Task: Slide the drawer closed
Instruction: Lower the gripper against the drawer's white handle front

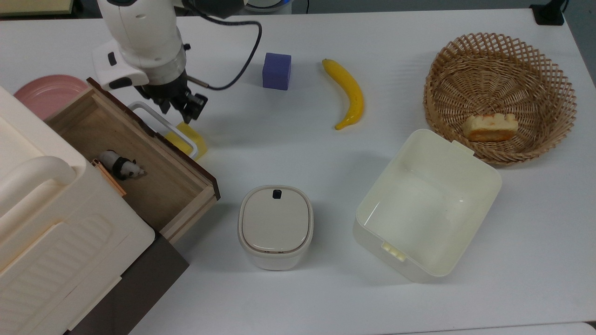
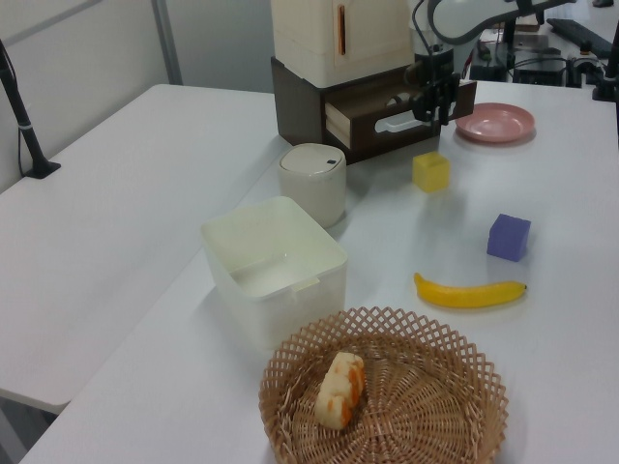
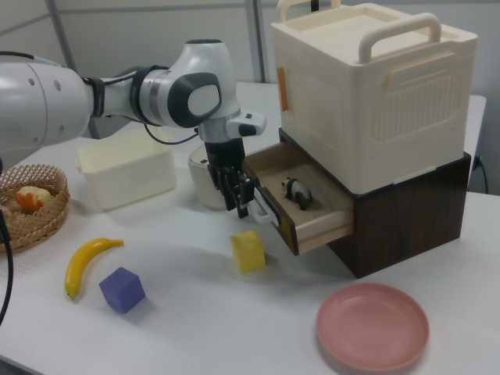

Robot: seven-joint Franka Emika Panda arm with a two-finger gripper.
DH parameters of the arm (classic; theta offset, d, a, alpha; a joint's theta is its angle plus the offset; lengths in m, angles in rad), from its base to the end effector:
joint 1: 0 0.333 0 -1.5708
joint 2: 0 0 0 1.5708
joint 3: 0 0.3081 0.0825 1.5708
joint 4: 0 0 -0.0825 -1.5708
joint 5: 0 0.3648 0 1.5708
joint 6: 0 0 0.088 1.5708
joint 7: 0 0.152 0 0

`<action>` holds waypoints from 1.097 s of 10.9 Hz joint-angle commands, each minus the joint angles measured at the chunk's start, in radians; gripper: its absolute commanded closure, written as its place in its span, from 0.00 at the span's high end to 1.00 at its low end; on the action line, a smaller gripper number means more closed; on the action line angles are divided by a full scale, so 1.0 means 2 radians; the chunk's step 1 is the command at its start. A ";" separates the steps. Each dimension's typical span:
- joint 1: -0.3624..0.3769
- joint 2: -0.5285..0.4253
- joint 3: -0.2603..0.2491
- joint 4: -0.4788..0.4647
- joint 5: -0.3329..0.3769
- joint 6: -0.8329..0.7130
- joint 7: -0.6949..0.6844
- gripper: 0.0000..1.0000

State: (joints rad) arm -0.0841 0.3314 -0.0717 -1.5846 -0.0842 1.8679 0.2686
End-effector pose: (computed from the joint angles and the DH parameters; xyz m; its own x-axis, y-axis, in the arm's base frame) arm 0.6216 -0.1038 0.3967 0.9226 -0.3853 -0.0199 -0.3809 -0.9179 0.1116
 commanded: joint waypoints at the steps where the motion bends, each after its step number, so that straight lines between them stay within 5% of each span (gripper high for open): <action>1: -0.001 0.003 -0.002 -0.001 0.006 0.042 0.047 0.46; 12: -0.037 0.039 -0.006 0.025 -0.026 0.184 0.084 0.46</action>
State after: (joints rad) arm -0.1475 0.3779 -0.0747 -1.5694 -0.0952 2.1727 0.3860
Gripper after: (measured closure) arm 0.533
